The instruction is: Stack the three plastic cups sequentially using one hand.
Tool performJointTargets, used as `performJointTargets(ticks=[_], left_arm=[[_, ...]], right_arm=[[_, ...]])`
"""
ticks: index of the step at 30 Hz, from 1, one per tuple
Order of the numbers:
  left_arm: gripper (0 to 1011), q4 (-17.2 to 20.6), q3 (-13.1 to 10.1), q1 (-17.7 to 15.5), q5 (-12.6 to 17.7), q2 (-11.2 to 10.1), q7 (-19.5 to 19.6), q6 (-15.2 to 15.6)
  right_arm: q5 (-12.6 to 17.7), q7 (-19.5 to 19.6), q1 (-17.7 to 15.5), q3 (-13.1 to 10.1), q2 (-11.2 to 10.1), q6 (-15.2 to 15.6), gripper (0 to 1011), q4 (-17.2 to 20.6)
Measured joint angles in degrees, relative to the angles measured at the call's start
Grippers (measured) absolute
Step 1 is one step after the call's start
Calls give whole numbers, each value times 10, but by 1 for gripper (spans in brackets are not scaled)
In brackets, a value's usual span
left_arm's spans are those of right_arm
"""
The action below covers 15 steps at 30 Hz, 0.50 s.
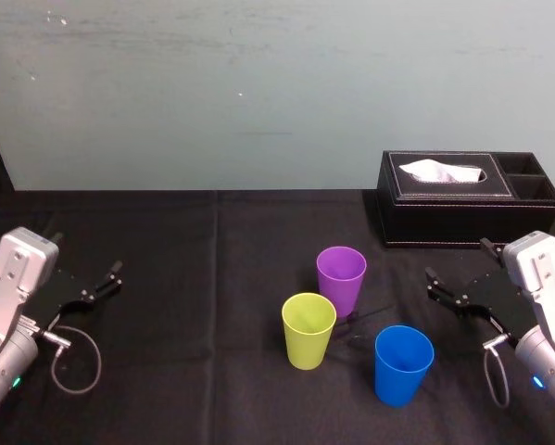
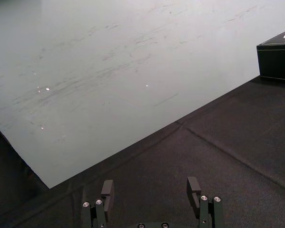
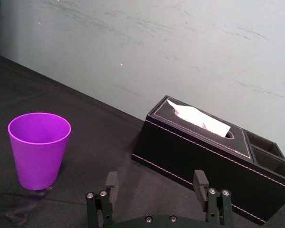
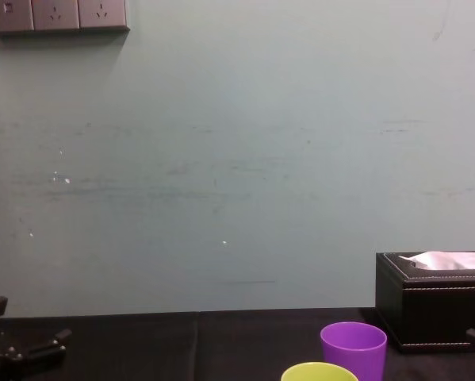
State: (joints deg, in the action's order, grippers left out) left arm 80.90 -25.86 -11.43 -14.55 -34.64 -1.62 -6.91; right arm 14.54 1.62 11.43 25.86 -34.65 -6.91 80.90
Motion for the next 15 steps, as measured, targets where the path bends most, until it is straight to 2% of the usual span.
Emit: performJointTargets(ticks=[15], left_arm=[[1000,0,0,0,0,0,0,0]], right_arm=[[0,0,0,0,0,0,1003,0]])
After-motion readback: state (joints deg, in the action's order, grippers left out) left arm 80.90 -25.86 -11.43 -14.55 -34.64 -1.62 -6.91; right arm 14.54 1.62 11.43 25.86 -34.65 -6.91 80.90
